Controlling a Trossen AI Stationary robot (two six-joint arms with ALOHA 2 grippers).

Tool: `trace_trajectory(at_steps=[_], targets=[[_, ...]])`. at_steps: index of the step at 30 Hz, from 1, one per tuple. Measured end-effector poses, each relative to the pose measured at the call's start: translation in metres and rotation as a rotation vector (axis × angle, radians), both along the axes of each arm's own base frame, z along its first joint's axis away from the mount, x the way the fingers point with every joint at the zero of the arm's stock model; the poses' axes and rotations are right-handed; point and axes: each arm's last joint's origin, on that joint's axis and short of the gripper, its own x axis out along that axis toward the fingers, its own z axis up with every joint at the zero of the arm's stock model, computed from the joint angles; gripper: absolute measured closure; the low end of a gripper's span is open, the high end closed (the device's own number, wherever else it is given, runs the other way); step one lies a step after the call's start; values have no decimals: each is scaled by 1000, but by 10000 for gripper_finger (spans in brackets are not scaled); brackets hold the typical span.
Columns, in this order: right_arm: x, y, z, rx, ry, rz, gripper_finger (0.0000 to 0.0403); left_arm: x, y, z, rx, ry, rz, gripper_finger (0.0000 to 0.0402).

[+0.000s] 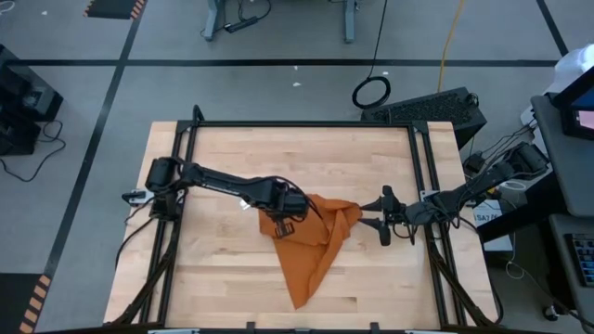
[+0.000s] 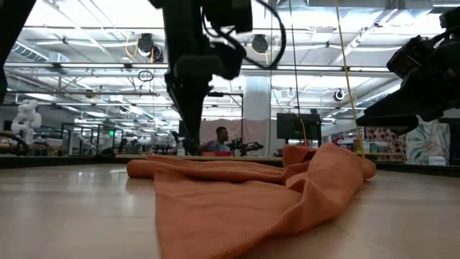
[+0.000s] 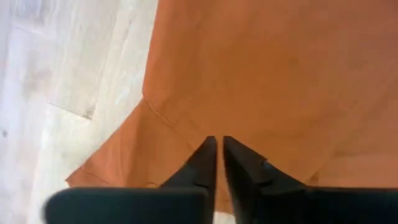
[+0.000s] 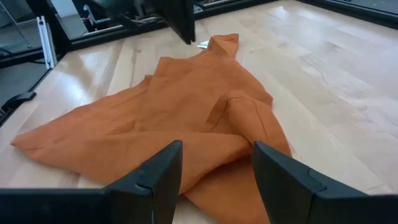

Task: Roll towel
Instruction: Roll the brown towel

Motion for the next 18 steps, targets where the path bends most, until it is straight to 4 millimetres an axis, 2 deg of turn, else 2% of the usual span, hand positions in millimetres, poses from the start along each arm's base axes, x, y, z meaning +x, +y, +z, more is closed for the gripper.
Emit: trace_trajectory(at_steps=[6,9,13,18], targets=[[0,0,0,2,0,-1,218,-7,10,-31,41,-15,-1,241],[0,0,0,1,1,-1,218,-14,13,-44,105,9,-1,209],[0,0,-1,0,6,-1,218,-18,15,-57,138,-22,-3,213],[0,0,-1,7,4,-5,218,-13,20,-69,112,-137,14,258]])
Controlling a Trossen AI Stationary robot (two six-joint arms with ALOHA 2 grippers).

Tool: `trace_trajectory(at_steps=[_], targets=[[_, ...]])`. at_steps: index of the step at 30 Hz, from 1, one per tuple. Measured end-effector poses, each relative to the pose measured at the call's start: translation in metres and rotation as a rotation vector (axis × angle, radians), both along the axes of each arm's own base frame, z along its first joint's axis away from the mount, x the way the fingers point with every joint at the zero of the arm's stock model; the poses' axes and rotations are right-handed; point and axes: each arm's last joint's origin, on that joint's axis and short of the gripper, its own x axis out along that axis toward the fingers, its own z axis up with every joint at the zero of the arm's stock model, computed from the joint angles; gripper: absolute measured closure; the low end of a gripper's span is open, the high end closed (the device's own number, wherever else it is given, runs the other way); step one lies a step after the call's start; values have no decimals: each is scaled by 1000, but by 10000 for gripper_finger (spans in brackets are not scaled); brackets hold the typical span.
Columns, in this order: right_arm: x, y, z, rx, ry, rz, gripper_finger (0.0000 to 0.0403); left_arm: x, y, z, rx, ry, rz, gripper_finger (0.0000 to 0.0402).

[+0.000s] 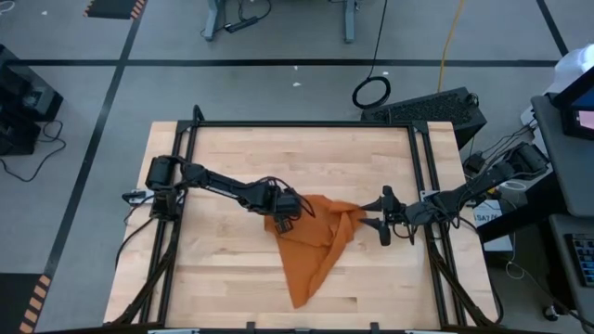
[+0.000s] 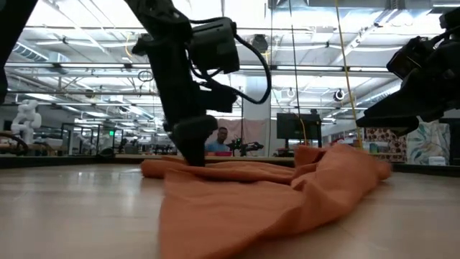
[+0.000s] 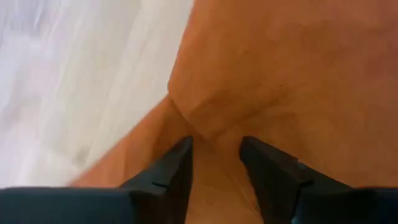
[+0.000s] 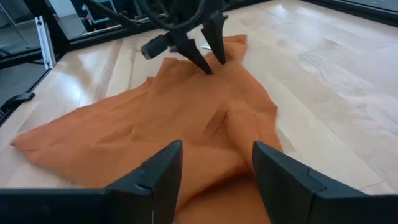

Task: Roll towel
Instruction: Roll the brown towel

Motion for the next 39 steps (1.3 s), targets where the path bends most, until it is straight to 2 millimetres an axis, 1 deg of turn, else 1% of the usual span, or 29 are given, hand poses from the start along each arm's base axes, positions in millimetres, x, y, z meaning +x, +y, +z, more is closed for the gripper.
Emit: trace_trajectory(at_steps=[2,4,7,8,13,15,19,21,25,27,30,32,35,39], targets=[[0,0,0,0,1,0,218,0,3,-3,-10,-15,7,283],[0,0,0,0,1,0,218,0,5,-3,-8,-21,12,317],[0,0,0,-7,2,3,218,-2,6,6,-8,-25,14,378],[0,0,0,-9,3,3,218,-3,5,10,-14,-30,14,390],[0,0,-1,-12,10,4,218,-2,2,47,-16,-136,4,397],[0,0,-1,-10,13,11,218,-5,0,58,-17,-164,0,398],[0,2,-3,14,34,77,218,-8,-3,81,-3,-252,-3,399],[0,3,-4,19,48,109,218,-8,-4,85,11,-272,-4,399],[0,4,-6,9,60,118,218,-10,-1,83,43,-236,-40,400],[0,3,-6,-4,56,90,218,-10,5,83,87,-229,-33,400],[1,2,-4,-35,43,58,218,-10,19,84,170,-218,-10,400],[2,1,-3,-75,40,45,218,-11,31,89,195,-224,8,401],[7,-2,5,-118,16,-12,218,-12,43,103,213,-263,26,401],[15,-7,19,-174,-16,-81,218,-14,47,119,225,-329,6,401]])
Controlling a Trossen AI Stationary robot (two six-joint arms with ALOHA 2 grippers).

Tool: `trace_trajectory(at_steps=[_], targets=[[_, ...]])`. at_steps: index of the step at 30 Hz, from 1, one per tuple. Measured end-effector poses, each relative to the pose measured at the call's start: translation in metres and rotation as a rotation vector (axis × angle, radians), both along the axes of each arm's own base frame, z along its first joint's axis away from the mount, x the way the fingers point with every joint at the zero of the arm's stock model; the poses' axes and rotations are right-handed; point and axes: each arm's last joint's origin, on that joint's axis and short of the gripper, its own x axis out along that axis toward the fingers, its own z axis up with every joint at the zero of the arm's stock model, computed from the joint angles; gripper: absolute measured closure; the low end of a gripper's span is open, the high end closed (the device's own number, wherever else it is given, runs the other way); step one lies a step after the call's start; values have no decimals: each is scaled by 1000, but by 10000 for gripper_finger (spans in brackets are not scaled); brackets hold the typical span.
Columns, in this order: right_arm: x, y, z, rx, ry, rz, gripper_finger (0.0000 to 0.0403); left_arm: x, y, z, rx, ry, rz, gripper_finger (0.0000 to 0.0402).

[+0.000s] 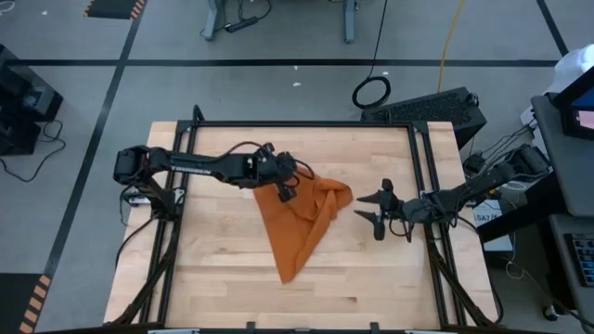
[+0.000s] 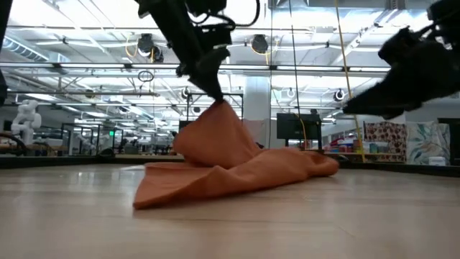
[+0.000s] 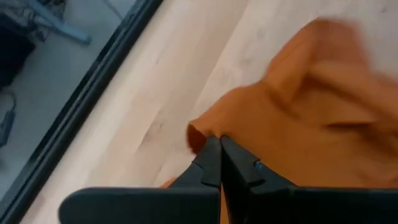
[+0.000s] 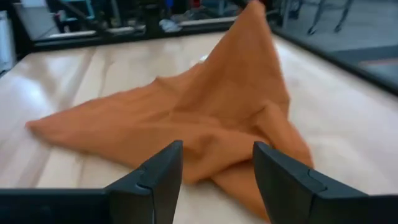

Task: Roll towel
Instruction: Roll the brown towel

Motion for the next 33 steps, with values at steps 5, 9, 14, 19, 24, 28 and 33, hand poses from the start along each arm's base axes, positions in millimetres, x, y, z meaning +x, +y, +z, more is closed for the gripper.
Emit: trace_trajectory(at_steps=[5,9,14,19,24,28,33], targets=[[8,-7,12,-50,-17,-30,218,-4,-6,10,-23,-34,-33,401],[13,-11,18,-55,-25,-31,218,-3,-18,11,-16,-30,-86,401],[39,-12,33,-16,-18,-43,218,-3,-23,11,-3,-21,-118,401],[78,-27,38,-121,94,-87,217,-2,-31,12,3,-30,-147,401],[109,-61,25,-44,222,-17,217,-1,-41,12,16,-23,-191,401],[114,-73,12,4,308,30,217,-3,-47,10,-6,-10,-177,401],[116,-85,0,-61,363,32,217,-6,-49,9,12,2,-129,402]])
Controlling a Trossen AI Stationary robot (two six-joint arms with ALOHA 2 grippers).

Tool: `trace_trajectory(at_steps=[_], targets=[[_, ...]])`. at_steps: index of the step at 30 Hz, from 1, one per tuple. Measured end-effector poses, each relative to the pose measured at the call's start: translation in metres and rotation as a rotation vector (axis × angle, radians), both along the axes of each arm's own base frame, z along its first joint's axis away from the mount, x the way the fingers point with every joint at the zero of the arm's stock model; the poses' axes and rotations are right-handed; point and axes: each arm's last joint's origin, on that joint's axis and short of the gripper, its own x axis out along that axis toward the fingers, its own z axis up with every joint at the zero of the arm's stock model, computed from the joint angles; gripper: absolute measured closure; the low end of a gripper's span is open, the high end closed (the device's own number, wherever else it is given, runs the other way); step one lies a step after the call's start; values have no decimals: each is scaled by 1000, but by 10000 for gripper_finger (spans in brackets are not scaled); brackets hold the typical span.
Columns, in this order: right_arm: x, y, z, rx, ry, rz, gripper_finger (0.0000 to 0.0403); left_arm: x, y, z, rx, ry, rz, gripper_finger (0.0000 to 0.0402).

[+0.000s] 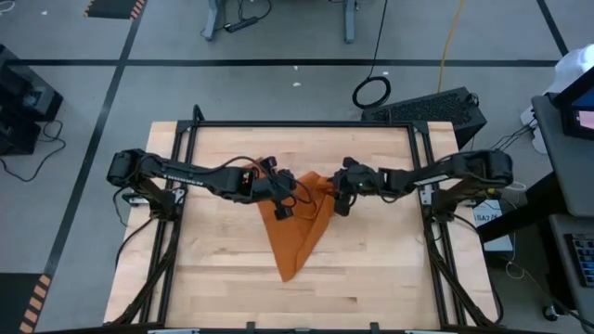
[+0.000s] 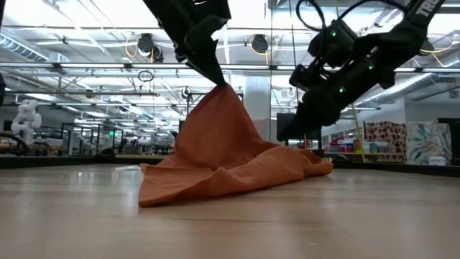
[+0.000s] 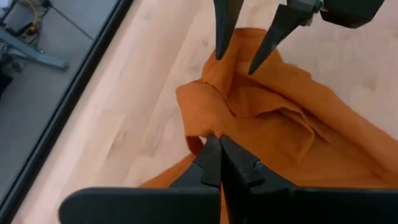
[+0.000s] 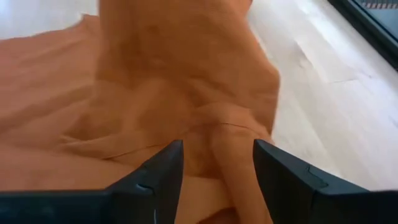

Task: Roll towel
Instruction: Roll the brown towel

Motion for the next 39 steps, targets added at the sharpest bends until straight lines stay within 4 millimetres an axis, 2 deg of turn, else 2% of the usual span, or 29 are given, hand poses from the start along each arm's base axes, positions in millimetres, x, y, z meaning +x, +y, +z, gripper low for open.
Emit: trace_trajectory(at_steps=[7,11,14,19,21,25,29,33,39], targets=[[0,-24,-9,13,-10,-95,218,-2,1,-1,34,17,24,402],[2,-26,-17,99,0,-9,225,-2,2,0,75,21,38,402],[2,-20,-25,188,39,21,258,-2,2,0,90,29,26,402],[-1,1,-32,226,145,50,362,-4,3,-2,96,58,23,402],[-2,9,-28,206,154,52,391,-6,4,-3,98,88,22,402],[-6,22,-10,163,118,22,384,-11,6,-3,118,128,39,402],[-11,38,17,144,23,83,383,-15,16,-5,159,170,102,402],[-24,57,37,168,-13,141,393,-15,35,-4,231,192,151,402],[-48,82,44,276,87,168,401,-14,78,2,306,180,205,402]])
